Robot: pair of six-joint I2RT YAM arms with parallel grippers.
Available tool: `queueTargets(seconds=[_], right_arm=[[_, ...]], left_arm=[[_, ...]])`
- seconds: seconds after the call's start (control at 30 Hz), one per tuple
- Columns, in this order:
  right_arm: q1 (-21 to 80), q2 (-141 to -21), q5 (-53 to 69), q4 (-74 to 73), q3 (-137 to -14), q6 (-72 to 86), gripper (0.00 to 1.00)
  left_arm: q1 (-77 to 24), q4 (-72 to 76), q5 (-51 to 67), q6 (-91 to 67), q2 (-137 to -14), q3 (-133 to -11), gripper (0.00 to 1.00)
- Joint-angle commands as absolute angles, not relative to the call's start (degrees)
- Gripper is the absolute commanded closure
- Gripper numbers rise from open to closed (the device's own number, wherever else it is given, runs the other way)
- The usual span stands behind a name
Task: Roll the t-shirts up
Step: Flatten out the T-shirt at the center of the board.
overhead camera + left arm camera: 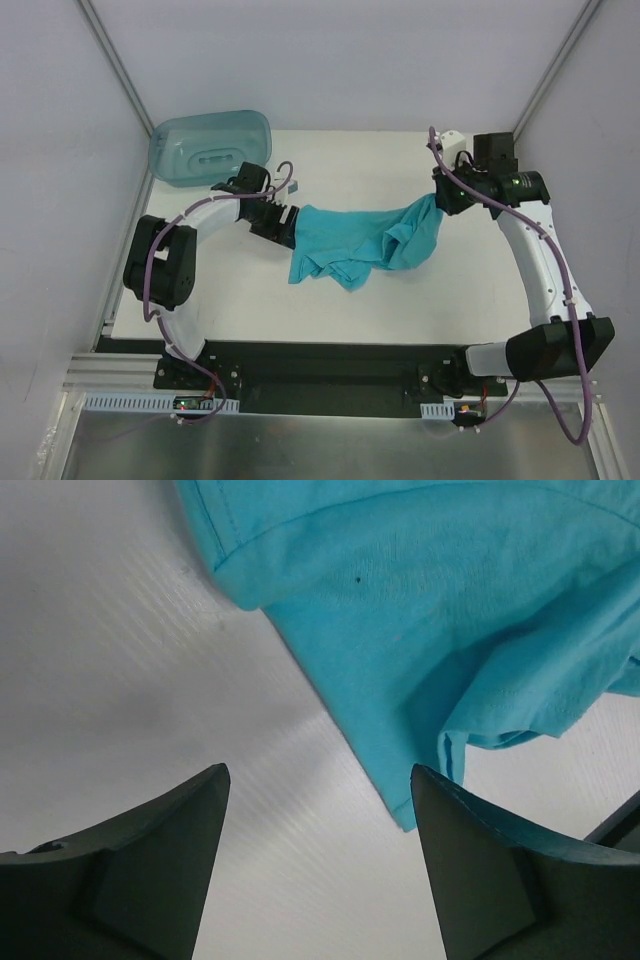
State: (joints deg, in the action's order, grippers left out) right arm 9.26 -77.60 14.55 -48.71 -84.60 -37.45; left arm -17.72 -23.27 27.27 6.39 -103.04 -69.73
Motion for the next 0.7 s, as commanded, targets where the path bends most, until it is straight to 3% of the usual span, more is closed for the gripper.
queueTargets(seconds=[0.0, 0.07, 0.1, 0.13, 0.2, 0.4, 0.67], right_arm=[[4.7, -78.7, 11.6, -45.1, -84.3, -31.0, 0.99], [3.3, -80.1, 12.8, -45.4, -84.8, -30.4, 0.98], [3.3, -80.2, 12.8, -46.1, -85.6, -31.2, 0.72], [3.4, -80.3, 13.1, -46.8, -86.2, -32.0, 0.59], [4.7, -79.2, 11.8, -46.6, -87.1, -34.2, 0.43], [18.6, -77.8, 16.7, -45.6, -86.7, -46.7, 0.39], [41.2, -99.3, 17.7, -49.1, -95.3, -57.6, 0.37]], left_arm=[[-18.8, -24.8, 30.3, 4.8, -100.3, -67.0, 0.27], [-19.5, -24.8, 30.3, 4.4, -100.3, -65.3, 0.27], [-19.6, -24.8, 29.9, 4.0, -100.3, -65.0, 0.27], [-19.5, -24.8, 29.3, 2.7, -100.0, -64.6, 0.27], [-19.1, -25.0, 28.6, 2.8, -97.2, -63.8, 0.27], [-5.1, -26.5, 33.3, -2.9, -82.9, -60.0, 0.18], [5.1, -34.2, 35.4, -0.5, -63.3, -52.3, 0.14]])
